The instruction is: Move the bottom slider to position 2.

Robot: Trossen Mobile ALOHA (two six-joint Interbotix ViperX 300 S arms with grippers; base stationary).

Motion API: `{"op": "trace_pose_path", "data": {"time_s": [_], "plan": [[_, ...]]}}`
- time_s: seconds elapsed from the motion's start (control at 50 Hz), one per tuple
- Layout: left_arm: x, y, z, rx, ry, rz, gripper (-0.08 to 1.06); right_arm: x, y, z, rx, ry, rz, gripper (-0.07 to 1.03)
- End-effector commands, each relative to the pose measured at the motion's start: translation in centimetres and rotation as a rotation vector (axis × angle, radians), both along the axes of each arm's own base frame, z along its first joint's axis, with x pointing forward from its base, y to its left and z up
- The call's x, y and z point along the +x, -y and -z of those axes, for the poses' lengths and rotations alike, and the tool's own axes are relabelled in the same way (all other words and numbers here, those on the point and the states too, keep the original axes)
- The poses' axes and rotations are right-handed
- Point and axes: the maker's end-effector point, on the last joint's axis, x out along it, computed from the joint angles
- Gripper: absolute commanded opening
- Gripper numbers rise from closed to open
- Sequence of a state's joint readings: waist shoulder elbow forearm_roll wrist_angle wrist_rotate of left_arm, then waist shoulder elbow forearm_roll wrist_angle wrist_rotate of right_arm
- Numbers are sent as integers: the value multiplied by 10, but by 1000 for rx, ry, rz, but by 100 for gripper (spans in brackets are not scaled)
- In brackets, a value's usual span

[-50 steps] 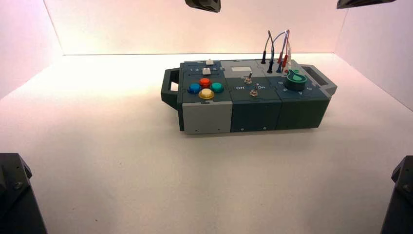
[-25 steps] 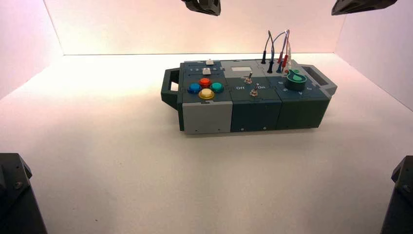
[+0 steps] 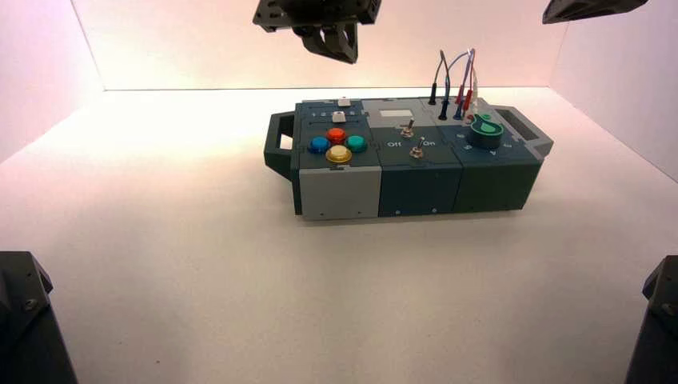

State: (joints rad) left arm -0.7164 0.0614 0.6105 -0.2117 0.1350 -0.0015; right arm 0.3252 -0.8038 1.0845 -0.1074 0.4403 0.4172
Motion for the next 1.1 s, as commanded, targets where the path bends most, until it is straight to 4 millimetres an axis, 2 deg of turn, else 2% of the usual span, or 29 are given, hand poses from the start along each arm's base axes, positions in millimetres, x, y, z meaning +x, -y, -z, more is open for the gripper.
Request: {"op": "trace_pose_path", "data": {"time_s": [0.02, 0.48, 0.6, 0.88, 1.1], "plan": [[-1, 10, -14, -22, 25, 18, -3, 6, -1, -13, 10, 34, 3, -2], [-7, 9, -5, 6, 7, 38, -3, 9, -2, -16, 7, 41, 1, -2], [-7, 12, -3, 8, 8, 46, -3, 9, -2, -10, 0, 22, 1, -2], [-8, 14, 24, 48, -34, 53, -3, 9, -1, 0, -13, -7, 0, -2], [2, 13, 31, 52, -19, 43, -3, 11, -1, -4, -17, 4, -2, -2]]}}
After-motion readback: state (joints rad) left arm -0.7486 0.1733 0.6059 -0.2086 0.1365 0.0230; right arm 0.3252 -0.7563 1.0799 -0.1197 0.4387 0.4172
